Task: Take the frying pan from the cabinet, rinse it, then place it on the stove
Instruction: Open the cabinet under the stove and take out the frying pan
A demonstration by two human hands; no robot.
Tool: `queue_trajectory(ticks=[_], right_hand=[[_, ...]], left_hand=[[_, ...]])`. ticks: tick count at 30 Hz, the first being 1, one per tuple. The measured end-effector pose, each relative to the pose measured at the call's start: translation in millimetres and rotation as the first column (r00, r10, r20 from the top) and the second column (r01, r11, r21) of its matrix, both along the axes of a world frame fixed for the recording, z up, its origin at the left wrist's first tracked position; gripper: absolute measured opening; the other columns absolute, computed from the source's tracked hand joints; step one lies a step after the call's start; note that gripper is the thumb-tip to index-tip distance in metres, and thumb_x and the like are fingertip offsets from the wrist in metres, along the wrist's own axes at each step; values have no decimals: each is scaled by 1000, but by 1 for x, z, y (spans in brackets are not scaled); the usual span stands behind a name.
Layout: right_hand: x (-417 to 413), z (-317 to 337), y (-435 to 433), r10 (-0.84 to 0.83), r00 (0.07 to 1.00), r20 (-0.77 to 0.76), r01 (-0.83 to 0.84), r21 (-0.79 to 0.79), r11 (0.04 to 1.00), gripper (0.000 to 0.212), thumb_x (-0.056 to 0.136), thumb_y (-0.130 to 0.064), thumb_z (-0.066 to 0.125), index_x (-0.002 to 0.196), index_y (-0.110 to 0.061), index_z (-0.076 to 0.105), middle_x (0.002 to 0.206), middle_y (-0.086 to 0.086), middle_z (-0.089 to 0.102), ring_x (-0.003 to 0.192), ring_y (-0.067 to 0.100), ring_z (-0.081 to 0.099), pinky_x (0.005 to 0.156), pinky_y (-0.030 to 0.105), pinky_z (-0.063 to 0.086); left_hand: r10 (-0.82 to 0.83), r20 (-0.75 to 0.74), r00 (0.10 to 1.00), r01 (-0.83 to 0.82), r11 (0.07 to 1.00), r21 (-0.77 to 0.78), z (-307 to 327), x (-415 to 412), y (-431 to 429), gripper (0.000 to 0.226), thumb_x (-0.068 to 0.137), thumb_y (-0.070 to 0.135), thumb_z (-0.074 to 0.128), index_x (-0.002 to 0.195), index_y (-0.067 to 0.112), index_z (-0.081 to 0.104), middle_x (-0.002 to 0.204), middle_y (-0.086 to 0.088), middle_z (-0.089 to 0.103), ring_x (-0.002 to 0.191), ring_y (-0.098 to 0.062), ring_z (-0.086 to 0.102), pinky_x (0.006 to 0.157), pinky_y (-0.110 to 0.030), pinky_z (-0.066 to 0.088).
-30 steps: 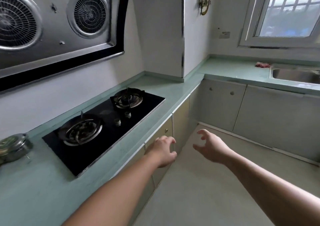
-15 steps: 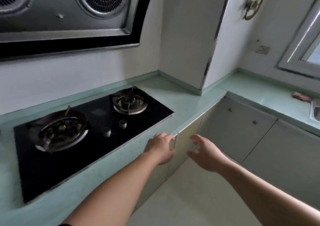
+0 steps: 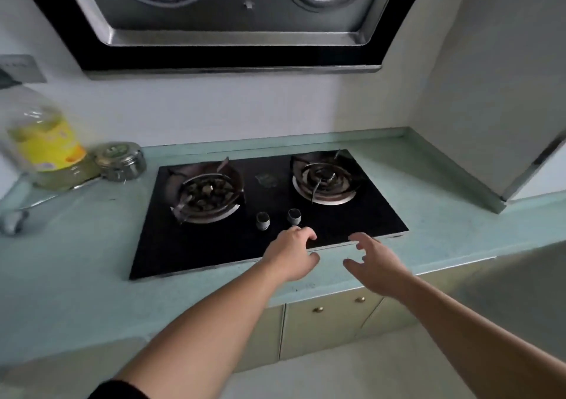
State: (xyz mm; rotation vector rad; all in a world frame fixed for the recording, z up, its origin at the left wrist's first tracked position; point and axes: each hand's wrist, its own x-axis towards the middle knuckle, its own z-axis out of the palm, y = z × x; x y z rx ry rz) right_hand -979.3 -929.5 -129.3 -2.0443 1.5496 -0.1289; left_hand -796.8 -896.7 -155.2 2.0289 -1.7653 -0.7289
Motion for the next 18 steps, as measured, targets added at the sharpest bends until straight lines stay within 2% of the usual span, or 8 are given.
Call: queue_trajectory(ticks=[4, 6, 8, 11, 15, 18], right_hand=[[0, -15, -12, 157, 985, 75, -159, 30, 987, 57, 89, -34, 58, 142, -24, 38, 137, 2, 49, 108, 19, 57, 80, 27, 46], [-2, -24, -11, 212, 971, 107, -220, 72, 973, 55, 89, -33, 59, 140, -23, 40, 135, 4, 51, 104, 20, 57, 79, 30, 48], [-6, -34, -5, 261, 957, 123, -275, 113, 955, 54, 90, -32, 59, 140, -21, 41, 135, 5, 51, 100, 19, 57, 81, 30, 48], [-13, -45, 7, 316, 939, 136, -337, 177, 925, 52, 92, -29, 57, 140, -19, 41, 135, 6, 50, 86, 13, 55, 62, 18, 43], [-14, -54, 16, 342, 930, 132, -364, 212, 907, 49, 91, -32, 58, 137, -21, 44, 131, 4, 54, 94, 18, 57, 70, 25, 44], [-13, -68, 28, 334, 933, 138, -359, 250, 899, 45, 90, -31, 58, 133, -21, 48, 121, 0, 55, 93, 19, 61, 71, 26, 46]], left_hand=[[237, 29, 971, -238, 971, 1, -2, -8, 35, 42, 86, 32, 58, 127, 25, 53, 130, 5, 50, 117, -16, 52, 94, -39, 48], [347, 26, 938, -347, 938, 12, -5, -19, 59, 40, 87, 29, 58, 126, 25, 53, 129, 5, 50, 109, -16, 57, 90, -37, 51], [396, 52, 917, -398, 917, 29, -12, -31, 81, 40, 87, 28, 57, 127, 24, 53, 132, 6, 50, 112, -14, 56, 92, -35, 50], [442, 33, 896, -443, 895, 46, -24, -43, 109, 38, 88, 26, 57, 126, 23, 54, 131, 5, 52, 120, -14, 52, 98, -35, 46], [489, 7, 872, -488, 870, 68, -35, -51, 134, 37, 88, 26, 57, 124, 20, 57, 128, 2, 57, 118, -14, 55, 99, -33, 45], [567, -88, 819, -558, 823, 110, -56, -52, 146, 35, 87, 26, 57, 121, 18, 59, 122, 0, 61, 115, -16, 58, 98, -33, 47]])
